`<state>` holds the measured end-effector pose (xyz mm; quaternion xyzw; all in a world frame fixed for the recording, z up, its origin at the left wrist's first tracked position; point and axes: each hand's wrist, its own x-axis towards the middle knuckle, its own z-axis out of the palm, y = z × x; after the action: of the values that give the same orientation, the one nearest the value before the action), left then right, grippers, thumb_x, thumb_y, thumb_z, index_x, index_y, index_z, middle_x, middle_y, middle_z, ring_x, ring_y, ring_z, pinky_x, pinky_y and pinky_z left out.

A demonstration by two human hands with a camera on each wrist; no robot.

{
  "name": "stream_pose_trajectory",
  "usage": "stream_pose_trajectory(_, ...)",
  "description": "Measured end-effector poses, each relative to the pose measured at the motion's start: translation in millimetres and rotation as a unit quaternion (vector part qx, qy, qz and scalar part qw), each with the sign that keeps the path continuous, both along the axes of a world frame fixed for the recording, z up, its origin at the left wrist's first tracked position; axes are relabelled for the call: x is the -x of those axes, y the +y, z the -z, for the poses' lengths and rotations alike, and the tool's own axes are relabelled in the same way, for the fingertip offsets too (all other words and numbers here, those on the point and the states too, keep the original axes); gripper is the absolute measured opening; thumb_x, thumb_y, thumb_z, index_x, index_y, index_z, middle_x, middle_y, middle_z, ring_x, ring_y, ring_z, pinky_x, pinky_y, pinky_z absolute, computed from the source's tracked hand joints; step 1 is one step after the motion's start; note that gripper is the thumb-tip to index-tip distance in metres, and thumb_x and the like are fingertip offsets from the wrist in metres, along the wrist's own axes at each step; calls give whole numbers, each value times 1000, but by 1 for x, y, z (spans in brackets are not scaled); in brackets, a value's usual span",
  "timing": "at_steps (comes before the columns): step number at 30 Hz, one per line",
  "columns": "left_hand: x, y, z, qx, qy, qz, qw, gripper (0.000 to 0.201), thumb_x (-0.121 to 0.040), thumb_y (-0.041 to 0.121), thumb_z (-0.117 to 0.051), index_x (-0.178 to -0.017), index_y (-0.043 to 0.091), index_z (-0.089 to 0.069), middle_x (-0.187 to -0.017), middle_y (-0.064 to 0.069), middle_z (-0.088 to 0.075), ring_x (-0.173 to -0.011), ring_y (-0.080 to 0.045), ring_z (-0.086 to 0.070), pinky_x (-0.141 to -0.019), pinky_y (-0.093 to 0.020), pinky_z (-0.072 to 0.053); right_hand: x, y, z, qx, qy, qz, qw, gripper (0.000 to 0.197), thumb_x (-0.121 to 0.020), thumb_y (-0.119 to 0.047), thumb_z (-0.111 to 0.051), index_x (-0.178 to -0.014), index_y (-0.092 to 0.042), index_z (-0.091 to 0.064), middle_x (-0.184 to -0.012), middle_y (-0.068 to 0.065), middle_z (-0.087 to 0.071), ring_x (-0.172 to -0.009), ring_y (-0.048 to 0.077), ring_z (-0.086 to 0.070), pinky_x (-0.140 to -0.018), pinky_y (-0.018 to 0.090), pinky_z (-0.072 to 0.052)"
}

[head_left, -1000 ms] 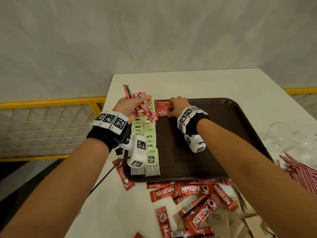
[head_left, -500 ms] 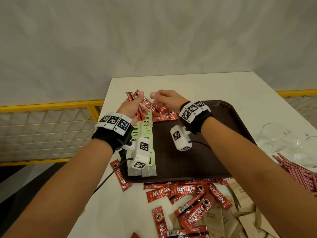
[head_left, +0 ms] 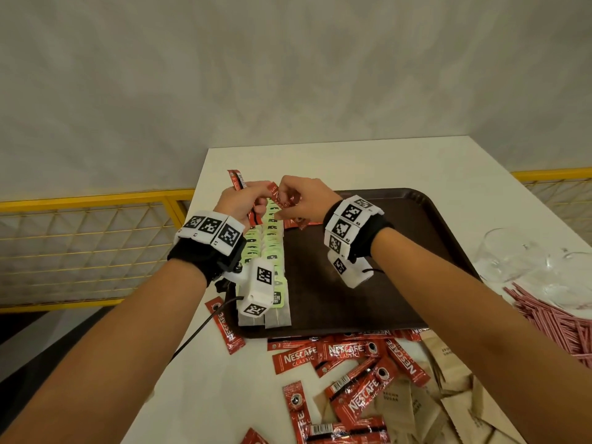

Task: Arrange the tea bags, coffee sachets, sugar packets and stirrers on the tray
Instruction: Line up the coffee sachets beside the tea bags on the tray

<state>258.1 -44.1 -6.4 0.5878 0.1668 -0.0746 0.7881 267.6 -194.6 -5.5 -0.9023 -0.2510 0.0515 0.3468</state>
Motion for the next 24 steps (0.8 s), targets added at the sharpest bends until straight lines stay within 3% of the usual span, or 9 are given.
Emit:
stream_pose_trajectory(2, 0, 1, 0, 2, -4, -21, 1000, 16, -87, -10, -51, -83, 2, -60, -66, -6, -45, -34, -3, -39, -33, -11, -30, -1, -6, 0, -65, 61, 10, 996, 24, -78, -13, -74, -79, -19, -51, -82, 2, -60, -73, 15, -55, -69, 25, -47)
stream_pose_trajectory(5, 0, 0, 0, 16, 0, -12, 1000, 16, -89, -8, -51, -86, 5, -60, -67, -6, -45, -35, -2, -39, -33, -11, -30, -3, -14, -1, -148, 134, 39, 979, 28, -79, -5, -72, -80, -21, -49, -74, -2, -58, -64, 11, -56, -60, 15, -46)
stream_pose_trajectory(8, -1, -3, 0, 25, 1, -7, 1000, 14, -90, -5, -52, -87, 6, -60, -67, -5, -45, -39, -2, -39, -34, -10, -32, -3, -16, -2, -152, 181, 39, 971, 27, -79, -5, -72, -87, -19, -50, -75, -3, -59, -63, 9, -58, -63, 20, -47)
stream_pose_trajectory(11, -1, -7, 0, 18, 2, -15, 1000, 11, -88, -2, -57, -84, 7, -61, -67, -6, -46, -41, -4, -39, -35, -12, -33, -5, -19, 0, -141, 190, 47, 971, 21, -79, -4, -71, -85, -16, -54, -75, -3, -61, -54, -1, -60, -54, 15, -52)
stream_pose_trajectory(14, 0, -5, 2, -23, -6, -28, 999, 10, -84, 0, -63, -83, 10, -60, -67, -5, -49, -42, -5, -41, -36, -13, -34, -9, -31, 7, -53, 180, 63, 980, 14, -80, -9, -72, -86, -13, -60, -80, 1, -63, -65, 11, -62, -54, 17, -49)
stream_pose_trajectory(16, 1, -3, 3, -36, -4, -21, 999, 10, -85, 4, -64, -85, 12, -59, -69, -5, -50, -43, -5, -41, -37, -13, -35, -13, -40, 13, 73, 160, 62, 982, 20, -80, -13, -72, -98, -9, -65, -95, 6, -67, -83, 20, -64, -64, 21, -47)
stream_pose_trajectory(19, 3, 0, 3, -30, 9, -20, 999, 10, -86, 5, -63, -85, 13, -58, -70, -4, -50, -41, -4, -42, -36, -13, -35, -20, -42, 23, 219, 141, 58, 964, 34, -81, -18, -71, -113, -10, -66, -114, 6, -64, -107, 23, -59, -79, 23, -41)
stream_pose_trajectory(22, 5, 0, 2, -35, 18, -18, 999, 12, -86, 5, -64, -87, 14, -56, -72, -3, -49, -47, -5, -41, -36, -12, -34, -28, -35, 32, 257, 117, 58, 958, 38, -80, -20, -73, -116, -13, -64, -120, 6, -60, -111, 24, -56, -90, 28, -43)
stream_pose_trajectory(24, 7, 0, -1, -29, 25, -12, 999, 16, -86, 13, -66, -93, 14, -51, -77, -3, -50, -53, -6, -40, -37, -13, -33, -33, -30, 35, 251, 97, 65, 961, 33, -76, -20, -75, -106, -14, -63, -117, 6, -61, -106, 24, -57, -87, 32, -45)
